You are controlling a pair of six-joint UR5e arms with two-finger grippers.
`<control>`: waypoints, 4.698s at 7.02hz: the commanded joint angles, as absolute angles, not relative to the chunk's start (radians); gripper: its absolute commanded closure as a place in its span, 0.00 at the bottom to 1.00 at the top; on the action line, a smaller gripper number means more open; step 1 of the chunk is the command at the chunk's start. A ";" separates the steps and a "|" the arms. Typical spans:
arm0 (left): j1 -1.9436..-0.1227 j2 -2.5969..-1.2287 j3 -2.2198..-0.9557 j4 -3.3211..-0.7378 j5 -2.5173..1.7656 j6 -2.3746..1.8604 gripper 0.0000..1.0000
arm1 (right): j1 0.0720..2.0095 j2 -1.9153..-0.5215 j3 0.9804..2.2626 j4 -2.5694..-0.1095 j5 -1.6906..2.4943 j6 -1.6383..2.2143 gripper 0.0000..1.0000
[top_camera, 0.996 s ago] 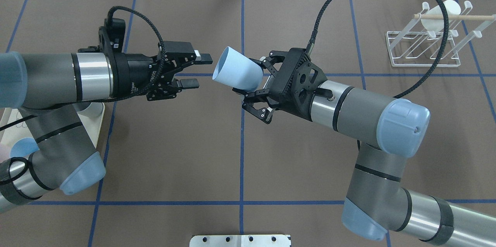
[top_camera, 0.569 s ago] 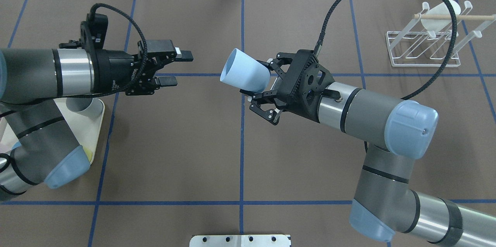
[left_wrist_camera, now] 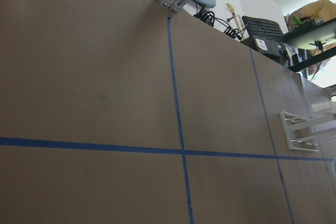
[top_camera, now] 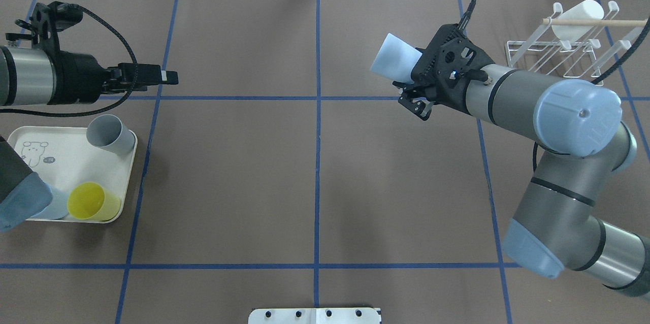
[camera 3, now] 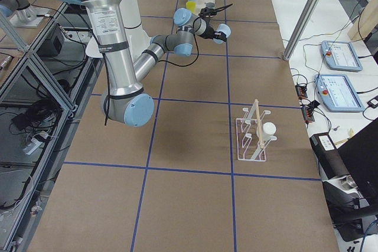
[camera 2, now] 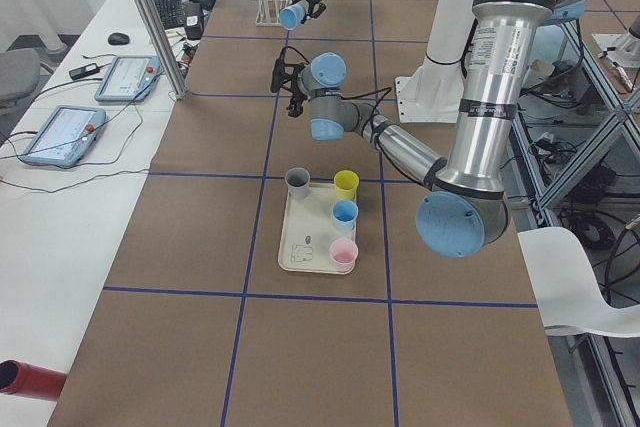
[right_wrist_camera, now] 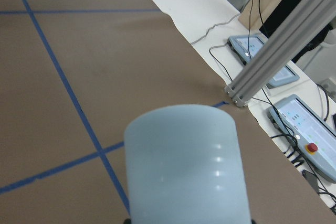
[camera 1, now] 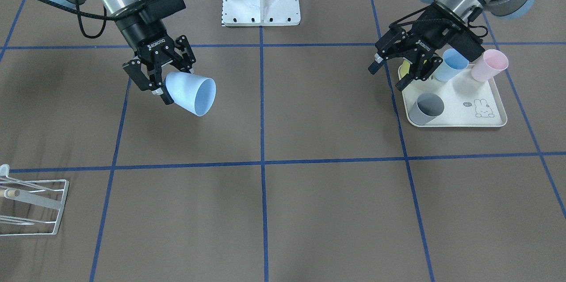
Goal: Transfer IKEA cup to right arm and place on rack
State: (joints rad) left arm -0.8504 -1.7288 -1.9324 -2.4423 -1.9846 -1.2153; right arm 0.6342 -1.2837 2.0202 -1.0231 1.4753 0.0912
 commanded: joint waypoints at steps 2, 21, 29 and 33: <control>-0.859 -1.730 -1.997 -2.327 -1.982 -1.118 0.00 | 0.800 -1.347 2.190 -1.508 1.474 -0.245 1.00; -0.851 -1.730 -1.996 -2.329 -1.976 -1.124 0.00 | 0.966 -1.398 1.749 -1.405 1.189 -1.232 1.00; -0.851 -1.732 -1.996 -2.329 -1.974 -1.126 0.00 | 0.966 -1.410 1.775 -1.407 1.200 -1.215 1.00; -0.851 -1.732 -1.996 -2.329 -1.974 -1.126 0.00 | 0.963 -1.416 1.764 -1.408 1.204 -1.166 1.00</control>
